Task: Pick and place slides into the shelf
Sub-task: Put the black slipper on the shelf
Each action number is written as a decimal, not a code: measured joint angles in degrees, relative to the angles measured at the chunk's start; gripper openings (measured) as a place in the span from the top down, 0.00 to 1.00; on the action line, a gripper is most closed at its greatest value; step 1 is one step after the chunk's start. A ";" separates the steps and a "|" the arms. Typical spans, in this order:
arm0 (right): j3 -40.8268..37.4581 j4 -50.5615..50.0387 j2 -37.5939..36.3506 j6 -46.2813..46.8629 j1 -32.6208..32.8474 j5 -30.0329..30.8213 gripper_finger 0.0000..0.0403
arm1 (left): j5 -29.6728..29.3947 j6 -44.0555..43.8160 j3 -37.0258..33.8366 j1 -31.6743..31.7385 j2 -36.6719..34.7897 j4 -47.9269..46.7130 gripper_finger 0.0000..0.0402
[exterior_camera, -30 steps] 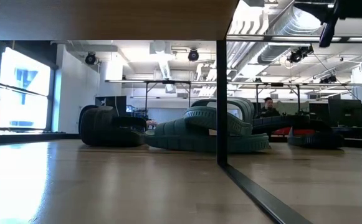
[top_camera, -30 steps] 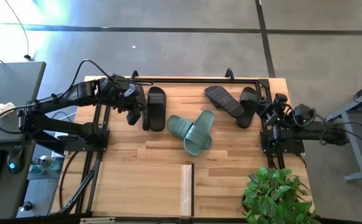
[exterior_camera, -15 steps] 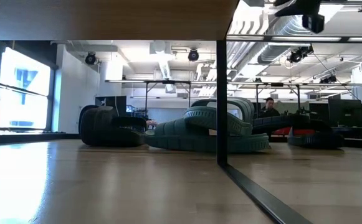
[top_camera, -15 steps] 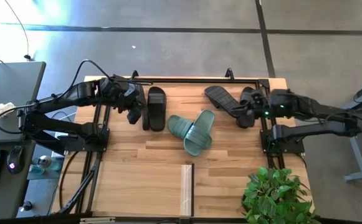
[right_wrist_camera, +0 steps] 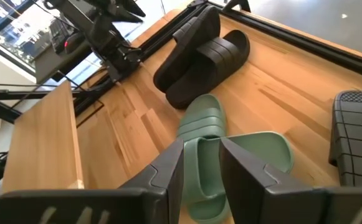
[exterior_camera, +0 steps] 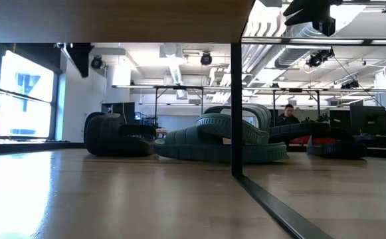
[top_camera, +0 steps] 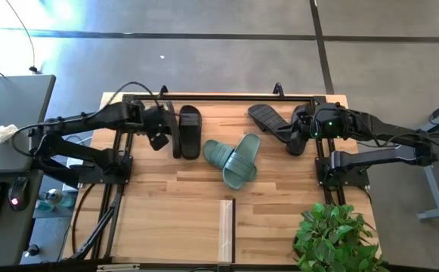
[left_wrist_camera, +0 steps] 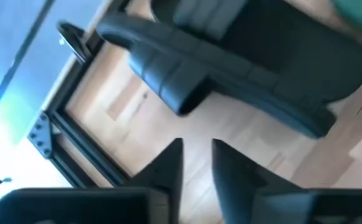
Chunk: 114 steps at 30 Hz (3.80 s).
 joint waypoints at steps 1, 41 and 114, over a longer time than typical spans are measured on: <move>0.00 0.04 0.00 -0.26 0.00 0.00 0.77 | -0.04 -0.38 -0.77 0.00 0.90 0.09 0.75; -0.09 0.15 0.00 -3.83 0.00 1.68 0.77 | -21.13 -8.78 -7.32 0.65 22.50 15.30 0.41; -0.11 35.08 14.29 36.52 -13.29 -32.52 0.77 | -43.53 15.16 35.96 -38.45 24.28 -18.45 1.00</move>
